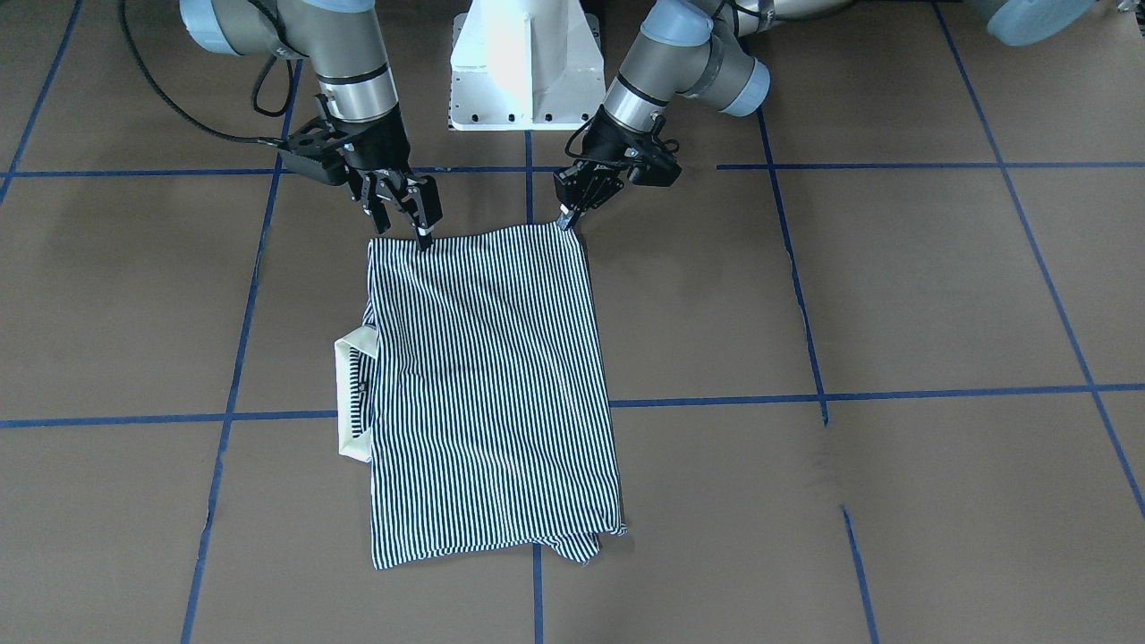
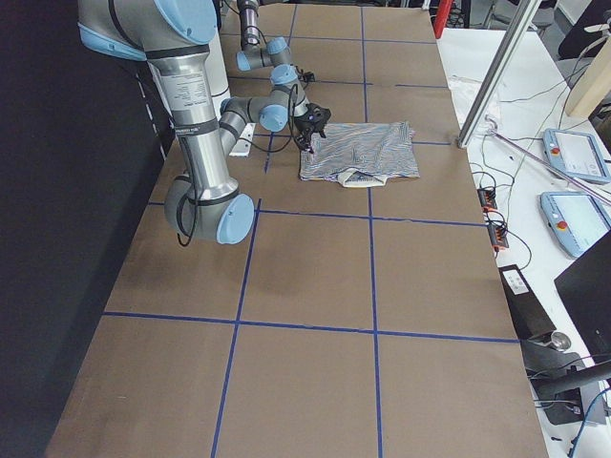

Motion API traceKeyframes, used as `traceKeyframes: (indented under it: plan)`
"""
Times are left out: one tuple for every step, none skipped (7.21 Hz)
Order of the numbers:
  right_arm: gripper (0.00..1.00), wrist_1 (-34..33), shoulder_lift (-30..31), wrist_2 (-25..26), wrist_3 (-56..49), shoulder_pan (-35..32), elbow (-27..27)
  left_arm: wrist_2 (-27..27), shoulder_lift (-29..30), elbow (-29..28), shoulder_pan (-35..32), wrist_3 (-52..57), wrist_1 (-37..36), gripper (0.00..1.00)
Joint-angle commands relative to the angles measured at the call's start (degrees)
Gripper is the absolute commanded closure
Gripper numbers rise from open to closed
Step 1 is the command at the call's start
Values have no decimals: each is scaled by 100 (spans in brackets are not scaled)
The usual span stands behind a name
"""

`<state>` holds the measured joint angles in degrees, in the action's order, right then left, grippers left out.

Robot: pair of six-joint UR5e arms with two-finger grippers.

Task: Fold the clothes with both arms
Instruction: 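Bring the right gripper down to the shirt's near corner by the collar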

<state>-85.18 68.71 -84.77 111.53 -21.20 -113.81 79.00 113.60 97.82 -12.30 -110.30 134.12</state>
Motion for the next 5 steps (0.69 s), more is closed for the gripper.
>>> traceKeyframes:
  plan:
    - [26,-122,-130,93,246,169,384,-8,4,26,0,0,0,100]
    - [26,-121,-121,93,237,230,482,1,13,26,0,0,9,100]
    - [26,-130,-112,84,202,257,570,1,21,26,0,0,9,100]
    - [26,-139,-104,75,202,318,632,-8,13,26,0,-9,9,100]
    - [26,-130,-112,84,202,336,745,1,13,18,0,-9,9,100]
